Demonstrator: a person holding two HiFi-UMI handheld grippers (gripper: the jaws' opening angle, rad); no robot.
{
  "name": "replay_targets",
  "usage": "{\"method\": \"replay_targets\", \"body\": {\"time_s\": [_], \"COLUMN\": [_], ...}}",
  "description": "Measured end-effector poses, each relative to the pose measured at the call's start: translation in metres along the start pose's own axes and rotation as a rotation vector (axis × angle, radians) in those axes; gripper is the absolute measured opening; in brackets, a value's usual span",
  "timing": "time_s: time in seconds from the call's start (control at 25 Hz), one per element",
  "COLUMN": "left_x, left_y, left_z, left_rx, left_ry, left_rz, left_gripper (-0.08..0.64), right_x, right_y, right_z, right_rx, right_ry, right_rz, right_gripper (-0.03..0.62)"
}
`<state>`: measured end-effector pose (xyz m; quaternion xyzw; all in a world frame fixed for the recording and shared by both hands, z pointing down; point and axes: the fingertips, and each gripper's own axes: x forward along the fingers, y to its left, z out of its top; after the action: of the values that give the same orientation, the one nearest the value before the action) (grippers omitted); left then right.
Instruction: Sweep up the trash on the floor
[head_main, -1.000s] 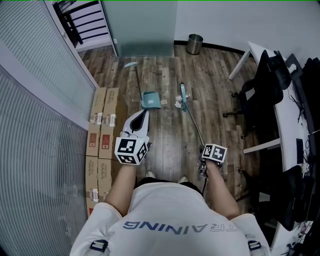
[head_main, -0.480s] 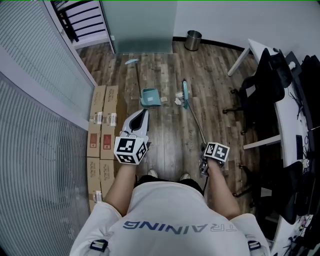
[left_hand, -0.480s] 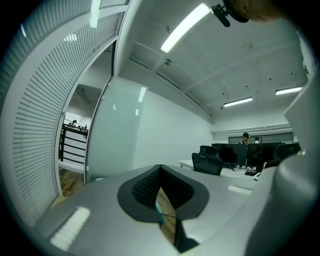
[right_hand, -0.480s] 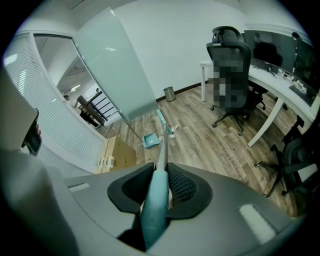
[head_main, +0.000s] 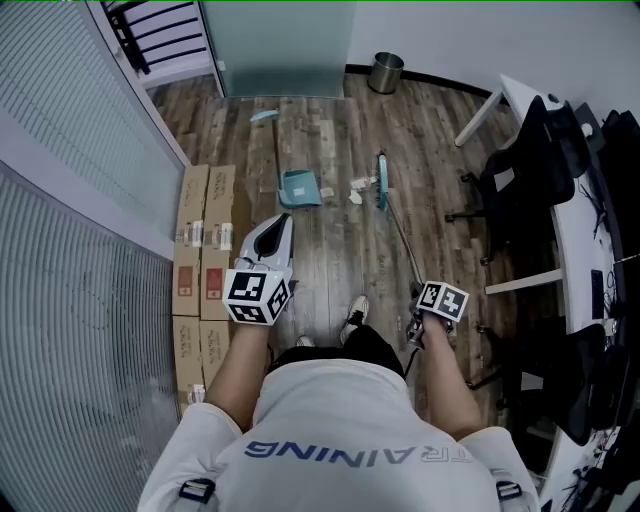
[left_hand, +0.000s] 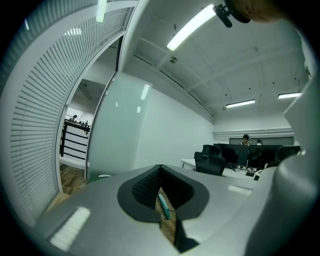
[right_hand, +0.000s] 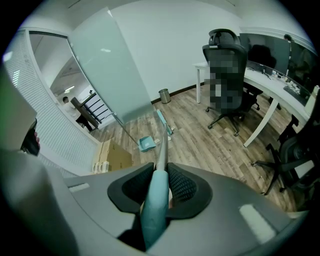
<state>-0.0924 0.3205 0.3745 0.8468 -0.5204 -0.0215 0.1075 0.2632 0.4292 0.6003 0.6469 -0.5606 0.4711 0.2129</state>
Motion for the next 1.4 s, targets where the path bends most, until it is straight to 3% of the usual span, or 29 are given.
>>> {"method": "replay_targets", "body": {"time_s": [0.32,0.68,0.96,1.4], "left_x": [0.057,0.178,0.239,0.305], "left_y": [0.025,0.025,0.024,0.068], "left_z": [-0.003,0.016,0.019,0.022], "left_rx": [0.002,0.041,0.062,0.071], "left_ry": [0.035,0.053,0.073,0.113], "left_rz": [0.049,0.08,0.14,0.165], "left_gripper": [0.003,0.003,0.003,0.003], "right_x": [0.053,0.116,0.164,0.217], "right_y": [0.006,-0.002,-0.014,0.009], "right_z": [0.047,0.146,0.212,0.262], "right_rx": [-0.008,-0.044,-0.071,-0.06], "right_ry": [0.05,0.096,0.136,0.172], "right_rz": [0.018,0.063,0.091,0.101], "right_gripper": [0.107,0.106,0.106,0.106]}}
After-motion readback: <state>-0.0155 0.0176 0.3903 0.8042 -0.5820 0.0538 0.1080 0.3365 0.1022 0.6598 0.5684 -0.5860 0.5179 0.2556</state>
